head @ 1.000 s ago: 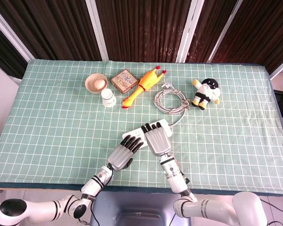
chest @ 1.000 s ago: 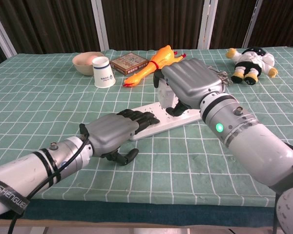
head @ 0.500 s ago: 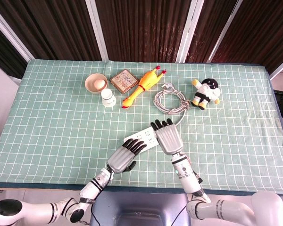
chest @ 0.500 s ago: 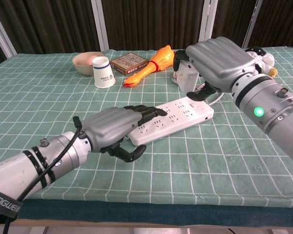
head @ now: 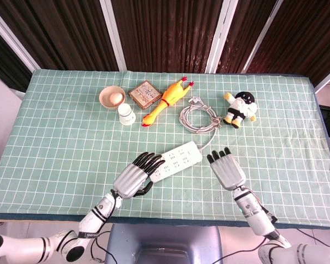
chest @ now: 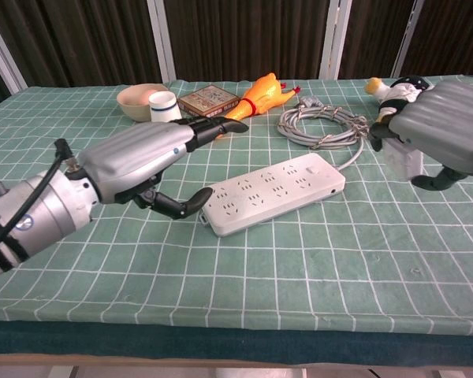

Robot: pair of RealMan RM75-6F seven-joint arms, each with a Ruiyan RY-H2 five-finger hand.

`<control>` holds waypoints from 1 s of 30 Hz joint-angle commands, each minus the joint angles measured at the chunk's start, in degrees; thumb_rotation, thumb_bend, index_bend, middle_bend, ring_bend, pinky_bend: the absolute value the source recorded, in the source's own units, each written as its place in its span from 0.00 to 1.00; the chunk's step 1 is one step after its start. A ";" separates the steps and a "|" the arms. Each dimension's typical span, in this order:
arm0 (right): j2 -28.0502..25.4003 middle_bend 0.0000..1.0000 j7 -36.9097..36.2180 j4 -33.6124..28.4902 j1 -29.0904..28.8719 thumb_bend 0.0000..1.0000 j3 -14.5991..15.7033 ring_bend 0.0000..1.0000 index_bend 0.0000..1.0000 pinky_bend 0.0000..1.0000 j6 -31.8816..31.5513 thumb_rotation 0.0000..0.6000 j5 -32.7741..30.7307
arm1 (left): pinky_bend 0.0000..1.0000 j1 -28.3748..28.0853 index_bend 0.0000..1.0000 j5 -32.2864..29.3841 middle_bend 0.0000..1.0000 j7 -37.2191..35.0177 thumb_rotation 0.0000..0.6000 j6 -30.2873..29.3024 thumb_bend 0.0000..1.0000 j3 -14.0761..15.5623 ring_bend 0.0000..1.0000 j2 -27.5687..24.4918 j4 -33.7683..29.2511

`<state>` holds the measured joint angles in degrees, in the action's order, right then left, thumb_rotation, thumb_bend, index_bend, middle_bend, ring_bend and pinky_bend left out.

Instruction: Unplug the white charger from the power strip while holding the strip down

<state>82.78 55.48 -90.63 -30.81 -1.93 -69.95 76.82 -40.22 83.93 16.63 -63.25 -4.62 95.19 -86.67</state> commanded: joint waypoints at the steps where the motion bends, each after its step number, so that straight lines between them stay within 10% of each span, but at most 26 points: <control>1: -4.22 0.58 4.22 -2.15 -0.07 0.45 2.84 0.53 0.75 0.51 5.96 1.00 -4.53 | 0.09 1.34 0.00 1.21 0.03 -0.65 0.90 -1.07 0.50 1.56 0.00 -1.63 -0.64; 11: -2.89 0.44 3.62 2.06 -1.43 0.45 3.61 0.37 0.52 0.50 9.91 1.00 -6.66 | 0.08 2.02 0.00 1.43 0.03 -0.77 0.90 -0.73 0.50 2.04 0.00 -1.48 1.31; 22: -4.52 0.10 -0.34 0.65 -2.67 0.36 3.98 0.07 0.03 0.31 12.59 1.00 -6.03 | 0.08 2.25 0.00 1.56 0.03 -1.14 0.90 -0.65 0.50 1.65 0.00 -1.84 1.50; 30: -9.57 0.00 -11.00 -9.12 1.05 0.24 2.89 0.00 0.00 0.19 4.63 1.00 -1.30 | 0.08 4.40 0.00 4.44 0.03 1.46 0.90 -3.35 0.50 4.06 0.00 -8.07 -4.19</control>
<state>75.53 48.55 -95.65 -31.90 1.45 -61.60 73.71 -36.89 87.60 16.90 -65.79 -1.83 89.70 -88.48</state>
